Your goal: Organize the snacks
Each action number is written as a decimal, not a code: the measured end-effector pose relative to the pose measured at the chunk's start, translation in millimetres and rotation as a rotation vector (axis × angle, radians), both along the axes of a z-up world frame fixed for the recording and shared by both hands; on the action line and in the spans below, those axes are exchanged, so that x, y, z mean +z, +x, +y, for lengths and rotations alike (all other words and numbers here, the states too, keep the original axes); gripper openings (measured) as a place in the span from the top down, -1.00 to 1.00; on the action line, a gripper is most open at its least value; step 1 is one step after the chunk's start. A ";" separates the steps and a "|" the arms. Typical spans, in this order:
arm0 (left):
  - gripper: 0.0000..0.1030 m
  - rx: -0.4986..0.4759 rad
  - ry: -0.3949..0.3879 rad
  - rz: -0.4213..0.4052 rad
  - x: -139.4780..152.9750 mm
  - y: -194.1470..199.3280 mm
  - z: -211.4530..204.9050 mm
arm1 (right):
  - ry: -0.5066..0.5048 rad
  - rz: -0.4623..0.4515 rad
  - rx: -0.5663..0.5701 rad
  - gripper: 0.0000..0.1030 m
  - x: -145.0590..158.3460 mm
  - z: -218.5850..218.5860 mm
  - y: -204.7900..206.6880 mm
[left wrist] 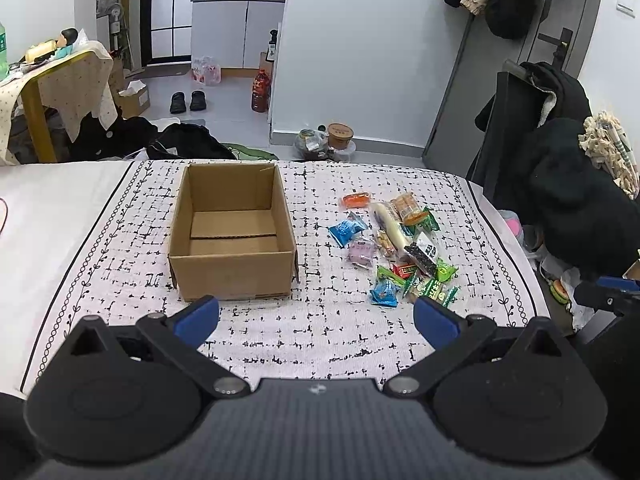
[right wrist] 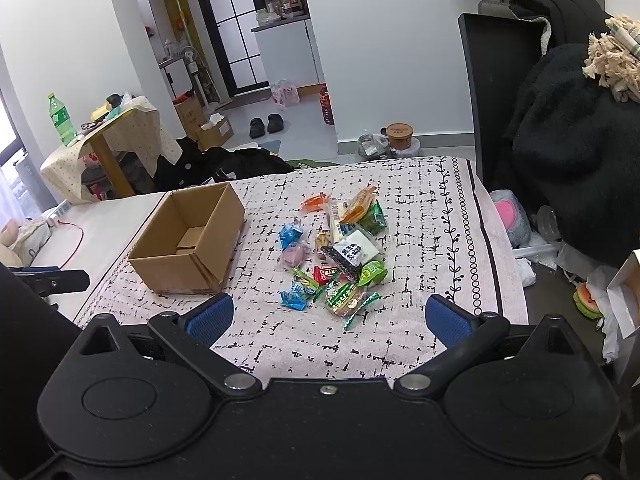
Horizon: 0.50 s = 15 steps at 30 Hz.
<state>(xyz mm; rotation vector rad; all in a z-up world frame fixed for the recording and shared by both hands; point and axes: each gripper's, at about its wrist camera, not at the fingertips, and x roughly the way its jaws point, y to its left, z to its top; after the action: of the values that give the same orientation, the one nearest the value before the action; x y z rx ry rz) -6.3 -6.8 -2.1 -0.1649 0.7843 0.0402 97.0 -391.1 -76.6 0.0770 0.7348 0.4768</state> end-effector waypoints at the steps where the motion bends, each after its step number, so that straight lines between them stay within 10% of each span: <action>1: -1.00 0.001 0.001 0.000 0.2 0.0 0.3 | 0.001 0.000 0.001 -1.00 0.0 0.0 -0.1; 15: -1.00 0.008 -0.001 0.001 0.1 -2.1 0.8 | 0.000 -0.006 0.000 -1.00 0.9 -1.1 -1.8</action>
<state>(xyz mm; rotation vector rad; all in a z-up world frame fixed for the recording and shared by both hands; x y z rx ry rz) -8.4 -6.0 -2.0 -0.1692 0.7850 0.0470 95.1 -392.3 -75.6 0.0754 0.7285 0.4772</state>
